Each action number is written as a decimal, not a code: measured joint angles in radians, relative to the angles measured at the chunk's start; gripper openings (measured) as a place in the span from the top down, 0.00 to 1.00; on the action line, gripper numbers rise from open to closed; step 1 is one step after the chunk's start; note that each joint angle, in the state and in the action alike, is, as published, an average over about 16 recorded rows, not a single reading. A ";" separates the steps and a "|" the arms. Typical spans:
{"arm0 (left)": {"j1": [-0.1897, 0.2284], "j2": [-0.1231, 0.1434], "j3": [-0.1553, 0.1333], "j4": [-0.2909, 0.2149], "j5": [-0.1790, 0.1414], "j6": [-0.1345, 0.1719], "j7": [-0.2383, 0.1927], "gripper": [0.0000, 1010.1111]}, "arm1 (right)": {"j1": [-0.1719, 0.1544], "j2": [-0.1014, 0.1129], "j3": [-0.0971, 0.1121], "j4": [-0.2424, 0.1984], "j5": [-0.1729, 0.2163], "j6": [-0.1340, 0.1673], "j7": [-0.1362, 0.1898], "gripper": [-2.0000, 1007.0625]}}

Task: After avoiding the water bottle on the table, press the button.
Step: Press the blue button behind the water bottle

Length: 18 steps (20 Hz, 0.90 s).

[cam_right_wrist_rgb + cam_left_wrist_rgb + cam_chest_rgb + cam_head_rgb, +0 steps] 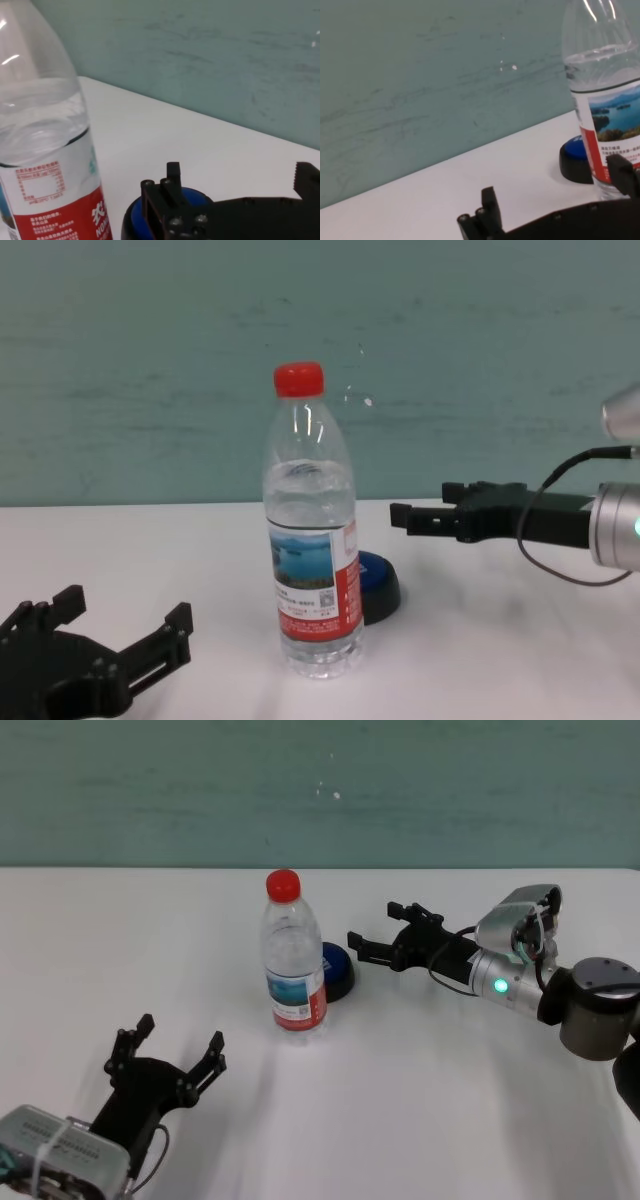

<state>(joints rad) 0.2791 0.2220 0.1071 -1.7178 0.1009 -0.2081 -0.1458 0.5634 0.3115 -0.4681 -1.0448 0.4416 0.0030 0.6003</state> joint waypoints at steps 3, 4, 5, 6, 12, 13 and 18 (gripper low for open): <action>0.000 0.000 0.000 0.000 0.000 0.000 0.000 0.01 | 0.003 -0.002 -0.001 0.011 0.001 -0.003 0.004 0.00; 0.000 0.000 0.000 0.000 0.000 0.000 0.000 0.01 | 0.004 -0.004 -0.002 0.015 0.001 -0.004 0.006 0.00; 0.000 0.000 0.000 0.000 0.000 0.000 0.000 0.01 | 0.005 -0.005 -0.002 0.020 0.001 -0.005 0.008 0.00; 0.000 0.000 0.000 0.000 0.000 0.000 0.000 0.01 | 0.007 -0.006 -0.003 0.025 0.001 -0.006 0.009 0.00; 0.000 0.000 0.000 0.000 0.000 0.000 0.000 0.01 | 0.018 -0.015 -0.007 0.058 0.000 -0.011 0.020 0.00; 0.000 0.000 0.000 0.000 0.000 0.000 0.000 0.01 | 0.020 -0.017 -0.008 0.064 -0.001 -0.012 0.022 0.00; 0.000 0.000 0.000 0.000 0.000 0.000 0.000 0.01 | 0.033 -0.025 -0.011 0.094 -0.005 -0.015 0.030 0.00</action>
<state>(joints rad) 0.2791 0.2220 0.1070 -1.7179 0.1009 -0.2081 -0.1458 0.5960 0.2863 -0.4787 -0.9511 0.4367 -0.0123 0.6301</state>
